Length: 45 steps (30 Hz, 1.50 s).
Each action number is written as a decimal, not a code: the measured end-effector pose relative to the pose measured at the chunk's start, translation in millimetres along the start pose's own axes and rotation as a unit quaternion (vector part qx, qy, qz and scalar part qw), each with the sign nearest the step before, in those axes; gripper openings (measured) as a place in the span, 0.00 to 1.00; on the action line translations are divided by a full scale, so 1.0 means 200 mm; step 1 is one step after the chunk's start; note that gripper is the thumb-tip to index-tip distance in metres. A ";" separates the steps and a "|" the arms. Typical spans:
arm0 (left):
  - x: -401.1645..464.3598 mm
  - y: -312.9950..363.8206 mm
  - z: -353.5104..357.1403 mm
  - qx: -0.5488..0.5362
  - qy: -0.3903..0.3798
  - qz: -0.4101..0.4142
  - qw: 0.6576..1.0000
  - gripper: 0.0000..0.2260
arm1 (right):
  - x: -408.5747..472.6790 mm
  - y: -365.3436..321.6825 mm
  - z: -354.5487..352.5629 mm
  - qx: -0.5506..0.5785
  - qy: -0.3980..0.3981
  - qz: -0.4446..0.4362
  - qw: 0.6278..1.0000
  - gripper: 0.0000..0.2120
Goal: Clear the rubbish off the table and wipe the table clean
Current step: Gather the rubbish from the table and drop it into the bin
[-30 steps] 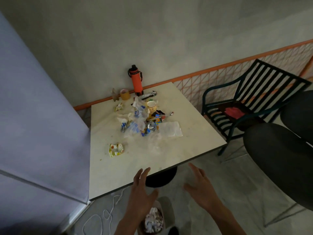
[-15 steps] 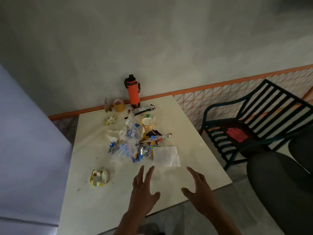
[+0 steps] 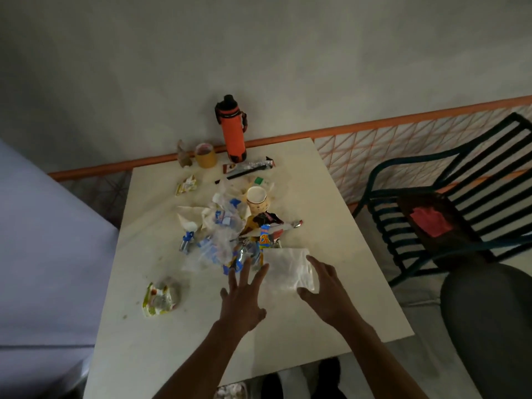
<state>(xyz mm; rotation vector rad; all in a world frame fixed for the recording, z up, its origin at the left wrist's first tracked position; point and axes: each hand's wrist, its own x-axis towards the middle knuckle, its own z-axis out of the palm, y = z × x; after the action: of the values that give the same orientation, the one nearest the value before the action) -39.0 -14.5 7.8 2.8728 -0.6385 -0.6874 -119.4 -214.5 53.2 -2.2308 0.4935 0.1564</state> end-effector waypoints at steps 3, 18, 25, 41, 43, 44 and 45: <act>0.06 0.01 0.02 0.008 -0.017 -0.026 0.999 0.52 | 0.15 0.03 0.00 -0.002 -0.034 -0.005 0.999 0.37; 0.03 0.10 0.24 -0.111 0.009 -0.210 0.971 0.14 | 0.64 0.12 0.12 -0.122 -0.223 -0.081 0.964 0.38; 0.00 0.03 0.15 -0.216 0.061 -0.263 0.938 0.05 | 0.66 0.12 0.24 -0.191 -0.250 -0.076 0.946 0.44; -0.12 -0.62 -0.08 -0.341 0.235 -0.416 0.810 0.17 | 0.62 0.08 0.30 -0.309 -0.139 -0.037 0.940 0.41; -0.10 -0.70 -0.11 -0.345 0.252 -0.419 0.801 0.16 | 0.61 0.07 0.29 -0.333 -0.139 -0.029 0.932 0.34; -0.10 -0.73 -0.12 -0.343 0.253 -0.421 0.801 0.16 | 0.60 0.06 0.28 -0.340 -0.138 -0.025 0.930 0.32; -0.10 -0.77 -0.13 -0.345 0.251 -0.423 0.799 0.16 | 0.60 0.05 0.28 -0.341 -0.135 -0.019 0.930 0.30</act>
<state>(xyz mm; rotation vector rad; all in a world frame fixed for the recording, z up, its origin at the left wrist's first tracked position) 15.1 133.8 6.8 2.3102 0.8511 -0.1074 -10.7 -213.0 -23.6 -2.8256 0.2616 0.6956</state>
